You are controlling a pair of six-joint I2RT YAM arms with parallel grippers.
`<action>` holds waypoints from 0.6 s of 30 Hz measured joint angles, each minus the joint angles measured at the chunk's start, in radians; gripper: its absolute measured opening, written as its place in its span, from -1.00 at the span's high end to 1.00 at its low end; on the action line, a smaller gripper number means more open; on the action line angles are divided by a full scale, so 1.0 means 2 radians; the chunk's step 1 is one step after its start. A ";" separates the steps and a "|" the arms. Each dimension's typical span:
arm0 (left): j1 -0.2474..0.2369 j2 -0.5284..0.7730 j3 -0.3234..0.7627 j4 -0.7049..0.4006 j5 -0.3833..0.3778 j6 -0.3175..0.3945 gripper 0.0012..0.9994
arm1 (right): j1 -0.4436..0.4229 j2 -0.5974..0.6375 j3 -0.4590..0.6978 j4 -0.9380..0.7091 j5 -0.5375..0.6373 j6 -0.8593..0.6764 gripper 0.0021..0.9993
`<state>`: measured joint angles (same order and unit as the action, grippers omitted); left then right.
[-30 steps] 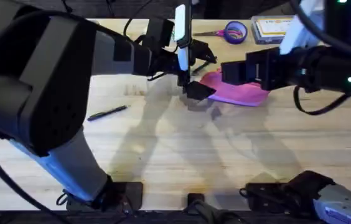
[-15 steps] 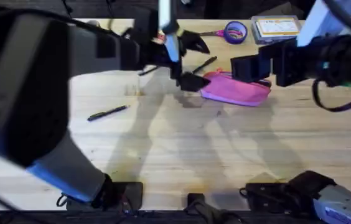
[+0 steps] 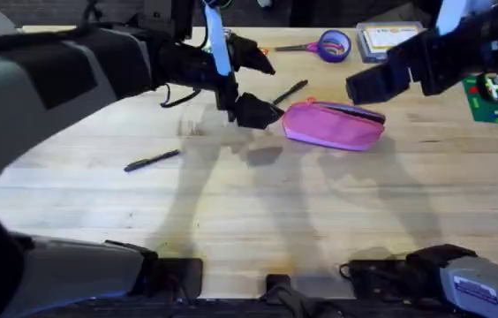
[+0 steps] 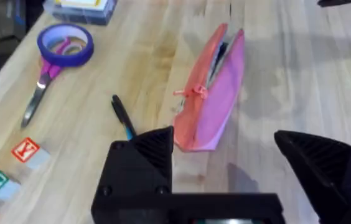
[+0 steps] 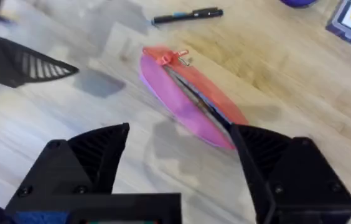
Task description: Unzip the bag, pick up the pens from the table one at a time and place them inside, then zip the bag closed.
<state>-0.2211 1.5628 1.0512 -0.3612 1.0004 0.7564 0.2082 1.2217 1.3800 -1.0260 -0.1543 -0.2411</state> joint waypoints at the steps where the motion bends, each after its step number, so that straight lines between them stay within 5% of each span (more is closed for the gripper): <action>1: 0.000 -0.004 0.000 -0.009 -0.004 0.000 -0.99 | -0.006 0.005 0.000 -0.004 -0.004 -0.014 -0.99; 18: 0.000 -0.010 0.000 -0.025 -0.034 0.011 -0.99 | -0.021 0.049 0.000 0.017 -0.013 -0.338 -1.00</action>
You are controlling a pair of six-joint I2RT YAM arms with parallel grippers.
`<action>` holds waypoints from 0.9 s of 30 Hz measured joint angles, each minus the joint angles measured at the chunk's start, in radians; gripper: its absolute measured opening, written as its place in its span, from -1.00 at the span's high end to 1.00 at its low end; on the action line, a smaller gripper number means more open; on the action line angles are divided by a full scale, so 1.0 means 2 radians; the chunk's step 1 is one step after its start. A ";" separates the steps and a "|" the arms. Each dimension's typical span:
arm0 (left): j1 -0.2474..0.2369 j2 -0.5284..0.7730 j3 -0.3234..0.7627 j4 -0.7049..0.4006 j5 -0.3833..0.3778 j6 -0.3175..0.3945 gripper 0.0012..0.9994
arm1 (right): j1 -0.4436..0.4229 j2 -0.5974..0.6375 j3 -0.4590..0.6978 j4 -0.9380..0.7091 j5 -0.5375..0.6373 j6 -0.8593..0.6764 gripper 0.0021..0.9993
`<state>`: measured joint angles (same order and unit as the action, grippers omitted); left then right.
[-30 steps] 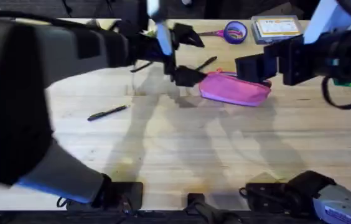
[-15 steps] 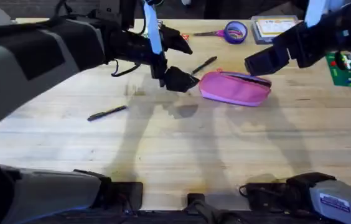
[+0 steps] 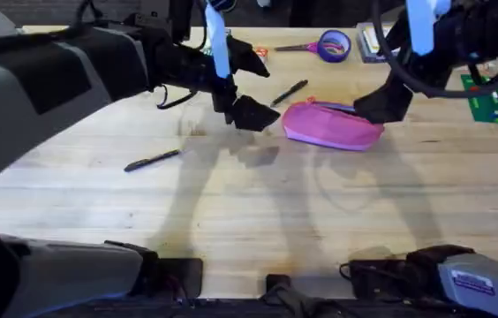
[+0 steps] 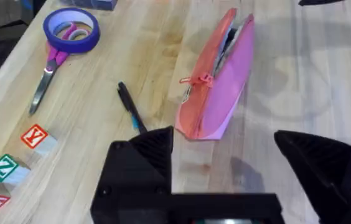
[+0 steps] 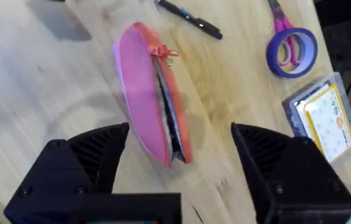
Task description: Unzip the bag, pick up the pens from the table one at a time and place them inside, then zip the bag closed.
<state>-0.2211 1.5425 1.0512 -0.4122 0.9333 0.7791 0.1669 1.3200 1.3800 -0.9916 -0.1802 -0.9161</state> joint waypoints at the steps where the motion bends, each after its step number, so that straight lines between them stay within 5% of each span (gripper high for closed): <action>1: 0.000 0.000 0.000 0.000 -0.001 0.001 -0.99 | 0.000 0.001 0.000 -0.003 0.000 -0.006 -1.00; 4: 0.000 0.000 0.000 0.000 -0.003 0.003 -0.99 | 0.000 0.003 0.000 -0.005 0.000 -0.019 -0.99; 11: 0.000 0.000 0.000 0.000 -0.005 0.005 -0.99 | 0.000 0.003 0.000 -0.012 0.000 -0.029 0.87; 27: 0.000 0.000 0.000 0.000 -0.006 0.005 -0.99 | -0.006 0.074 0.001 -0.034 -0.030 -0.031 0.94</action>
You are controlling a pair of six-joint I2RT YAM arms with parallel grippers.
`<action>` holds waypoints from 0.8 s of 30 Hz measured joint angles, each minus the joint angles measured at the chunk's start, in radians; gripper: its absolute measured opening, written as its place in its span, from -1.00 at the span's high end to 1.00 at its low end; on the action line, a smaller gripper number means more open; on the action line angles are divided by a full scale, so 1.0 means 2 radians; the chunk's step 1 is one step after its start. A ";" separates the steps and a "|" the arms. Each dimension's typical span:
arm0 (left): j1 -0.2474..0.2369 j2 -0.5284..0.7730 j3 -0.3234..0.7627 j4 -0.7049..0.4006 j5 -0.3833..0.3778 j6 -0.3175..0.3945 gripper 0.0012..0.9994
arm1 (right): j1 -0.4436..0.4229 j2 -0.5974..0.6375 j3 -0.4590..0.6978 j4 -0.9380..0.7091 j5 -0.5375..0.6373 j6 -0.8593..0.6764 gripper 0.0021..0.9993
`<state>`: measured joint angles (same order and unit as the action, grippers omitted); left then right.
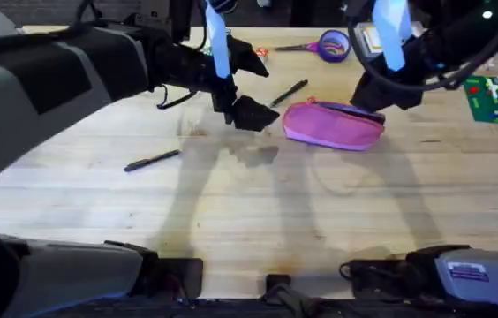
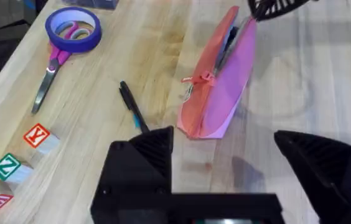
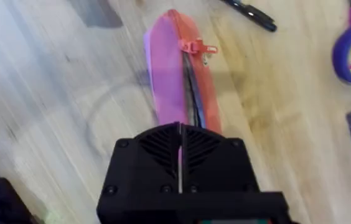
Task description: Unzip the bag, pick up the pens from the table one at a time and place them inside, then zip the bag closed.
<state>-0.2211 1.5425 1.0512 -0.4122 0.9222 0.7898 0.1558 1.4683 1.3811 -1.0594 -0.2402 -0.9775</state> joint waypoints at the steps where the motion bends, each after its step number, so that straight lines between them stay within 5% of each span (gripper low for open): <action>1: 0.000 0.000 0.000 0.000 0.000 0.000 -0.99 | 0.000 0.006 0.000 0.001 -0.004 0.000 0.94; 12: 0.000 0.000 0.000 0.000 0.000 0.000 -0.99 | -0.001 0.074 0.000 0.009 -0.019 0.000 0.94; 24: 0.000 0.000 0.000 0.000 0.000 0.000 -0.99 | -0.002 0.081 0.000 0.050 -0.019 0.000 0.94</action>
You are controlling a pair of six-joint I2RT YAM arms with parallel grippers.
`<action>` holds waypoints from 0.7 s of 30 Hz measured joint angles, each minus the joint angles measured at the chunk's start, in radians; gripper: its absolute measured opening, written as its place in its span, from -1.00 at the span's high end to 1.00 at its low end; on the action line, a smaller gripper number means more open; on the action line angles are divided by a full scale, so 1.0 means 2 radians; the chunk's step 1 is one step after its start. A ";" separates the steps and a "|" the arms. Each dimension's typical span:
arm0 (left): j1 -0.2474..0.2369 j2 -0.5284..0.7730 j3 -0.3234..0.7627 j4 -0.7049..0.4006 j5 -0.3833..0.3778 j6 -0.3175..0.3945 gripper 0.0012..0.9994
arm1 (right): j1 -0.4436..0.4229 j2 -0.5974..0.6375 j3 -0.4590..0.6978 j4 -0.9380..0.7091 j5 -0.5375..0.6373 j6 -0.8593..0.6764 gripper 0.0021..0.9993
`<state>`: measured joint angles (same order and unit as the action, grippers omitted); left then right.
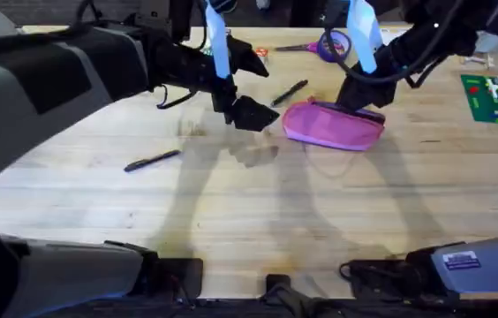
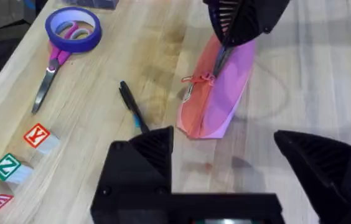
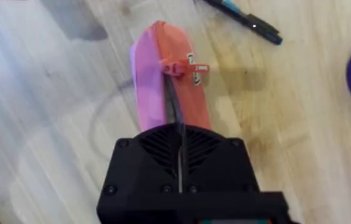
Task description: Unzip the bag, pick up the pens from the table one at a time and place them inside, then zip the bag closed.
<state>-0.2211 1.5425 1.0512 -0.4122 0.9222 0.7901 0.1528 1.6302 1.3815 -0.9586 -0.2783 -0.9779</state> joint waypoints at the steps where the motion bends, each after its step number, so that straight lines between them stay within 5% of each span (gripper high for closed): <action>1: 0.000 0.000 0.000 0.000 0.000 0.000 -0.99 | 0.000 0.000 0.000 0.003 0.000 0.000 0.94; 21: 0.000 0.000 0.000 0.000 0.000 0.000 -0.99 | 0.000 0.010 -0.004 0.008 0.014 -0.002 0.94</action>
<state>-0.2211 1.5425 1.0512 -0.4122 0.9222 0.7902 0.1520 1.6497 1.3731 -0.9421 -0.2508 -0.9813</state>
